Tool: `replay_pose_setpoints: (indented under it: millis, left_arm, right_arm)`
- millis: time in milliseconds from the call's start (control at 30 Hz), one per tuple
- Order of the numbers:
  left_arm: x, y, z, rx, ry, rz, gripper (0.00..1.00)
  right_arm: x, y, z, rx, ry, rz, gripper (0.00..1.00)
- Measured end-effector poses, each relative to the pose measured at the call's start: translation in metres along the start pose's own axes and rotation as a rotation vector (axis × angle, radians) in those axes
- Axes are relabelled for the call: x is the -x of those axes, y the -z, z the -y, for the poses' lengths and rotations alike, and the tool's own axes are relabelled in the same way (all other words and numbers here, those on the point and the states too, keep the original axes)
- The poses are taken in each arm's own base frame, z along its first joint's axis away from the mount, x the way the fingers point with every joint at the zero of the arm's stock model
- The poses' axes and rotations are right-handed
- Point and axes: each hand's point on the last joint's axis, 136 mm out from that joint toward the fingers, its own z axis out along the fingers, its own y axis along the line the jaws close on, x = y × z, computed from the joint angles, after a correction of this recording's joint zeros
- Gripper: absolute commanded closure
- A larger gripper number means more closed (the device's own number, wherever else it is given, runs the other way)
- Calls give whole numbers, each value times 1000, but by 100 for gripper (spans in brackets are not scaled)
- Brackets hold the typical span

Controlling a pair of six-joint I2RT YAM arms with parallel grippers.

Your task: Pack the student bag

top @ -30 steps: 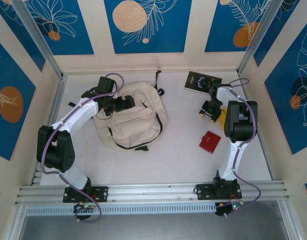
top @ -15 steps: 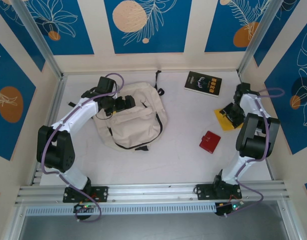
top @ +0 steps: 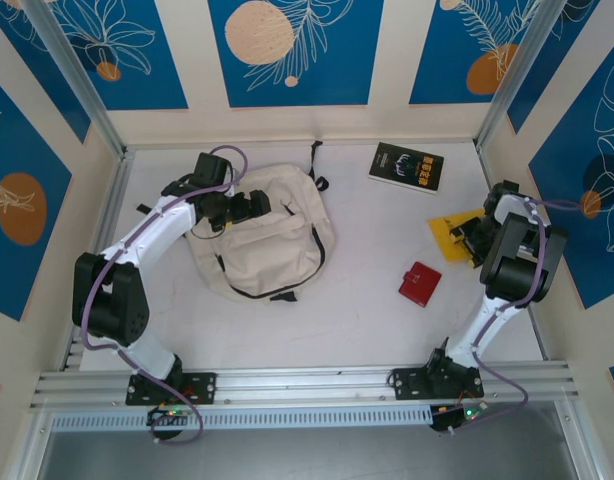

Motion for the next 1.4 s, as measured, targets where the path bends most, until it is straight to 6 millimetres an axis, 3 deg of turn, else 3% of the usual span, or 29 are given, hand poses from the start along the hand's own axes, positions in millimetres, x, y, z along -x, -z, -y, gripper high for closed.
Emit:
replay_pose_setpoints:
  millis: [267,467,633,967,1200,1400]
  left_arm:
    - [0,0,0,0,0,0,0]
    - [0,0,0,0,0,0,0]
    - [0,0,0,-1,0,-1,0]
    - [-1,0,2,-14,-3,-8,0]
    - [-3,0,5,-26,-7,-15,0]
    - [-5,0,9,-41,-12,-25,0]
  right_arm:
    - [-1,-1,-10,-3,54,-13,47]
    - [-13,-5,-39,-15,196,-3,50]
    - [-39,-10,-69,-17,346,-14,51]
    - [-103,-17,-101,-40,586,-66,53]
    - [-152,-19,-106,-57,714,-96,56]
    - [-175,-14,-95,-52,733,-95,52]
